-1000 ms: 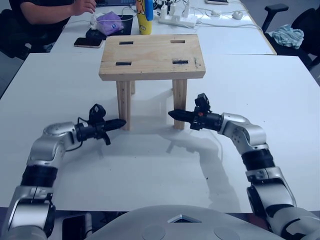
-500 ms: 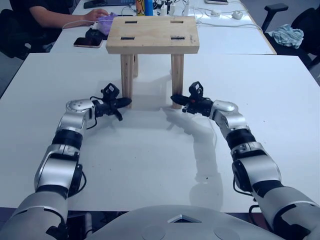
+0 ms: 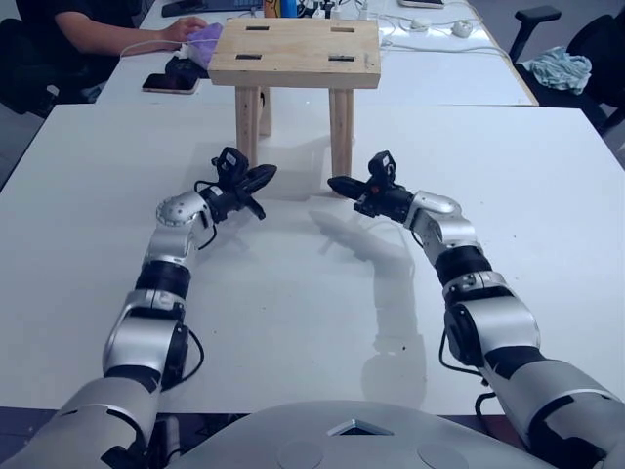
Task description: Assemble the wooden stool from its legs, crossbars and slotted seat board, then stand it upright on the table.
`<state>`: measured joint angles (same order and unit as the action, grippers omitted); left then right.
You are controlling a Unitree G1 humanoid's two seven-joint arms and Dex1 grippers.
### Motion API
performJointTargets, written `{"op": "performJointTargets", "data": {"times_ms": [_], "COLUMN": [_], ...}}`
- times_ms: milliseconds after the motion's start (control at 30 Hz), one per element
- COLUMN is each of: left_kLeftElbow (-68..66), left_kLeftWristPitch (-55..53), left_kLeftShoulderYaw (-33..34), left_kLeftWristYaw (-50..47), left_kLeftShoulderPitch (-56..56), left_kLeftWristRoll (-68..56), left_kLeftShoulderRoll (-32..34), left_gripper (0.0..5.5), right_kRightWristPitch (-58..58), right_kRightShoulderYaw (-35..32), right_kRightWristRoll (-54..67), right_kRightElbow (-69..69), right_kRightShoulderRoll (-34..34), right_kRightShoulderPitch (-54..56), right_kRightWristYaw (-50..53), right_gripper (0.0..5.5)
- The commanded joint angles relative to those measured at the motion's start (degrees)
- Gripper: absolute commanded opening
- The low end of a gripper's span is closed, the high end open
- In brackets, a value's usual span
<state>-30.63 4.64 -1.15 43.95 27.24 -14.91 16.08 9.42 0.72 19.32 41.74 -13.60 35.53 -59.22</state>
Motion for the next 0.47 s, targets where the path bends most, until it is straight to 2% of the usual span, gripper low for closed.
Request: {"op": "performJointTargets", "data": {"times_ms": [33, 133, 200, 300, 467], "left_kLeftElbow": [36.79, 43.28, 44.21, 42.08, 37.35], "left_kLeftWristPitch": [-3.57, -0.94, 0.23, 1.46, 3.03], "left_kLeftShoulderYaw": [5.20, 4.86, 3.92, 3.13, 1.81], "left_kLeftWristYaw": [-17.66, -27.95, -30.43, -32.83, -36.58], "left_kLeftShoulderPitch": [-21.85, -23.97, -22.06, -18.13, -15.02], "left_kLeftWristRoll": [-5.86, -0.05, 2.22, 5.29, 9.60], "left_kLeftShoulderRoll": [-9.30, -15.04, -16.47, -16.81, -17.50], "left_gripper": [0.01, 0.01, 0.01, 0.01, 0.01], "right_kRightWristPitch": [20.34, 22.24, 21.71, 15.71, 2.43], "right_kRightShoulderYaw": [-1.98, -2.14, -1.47, 2.24, 4.01], "right_kRightWristRoll": [14.48, 16.36, 16.83, 10.00, -5.29], "right_kRightElbow": [-36.59, -44.57, -47.67, -47.21, -38.92], "right_kRightShoulderRoll": [-2.30, 2.84, 5.72, 7.86, 11.01], "right_kRightShoulderPitch": [-18.56, -21.39, -21.34, -20.58, -19.47], "right_kRightWristYaw": [2.73, 11.35, 14.94, 18.25, 33.33], "right_gripper": [0.00, 0.00, 0.00, 0.00, 0.00]}}
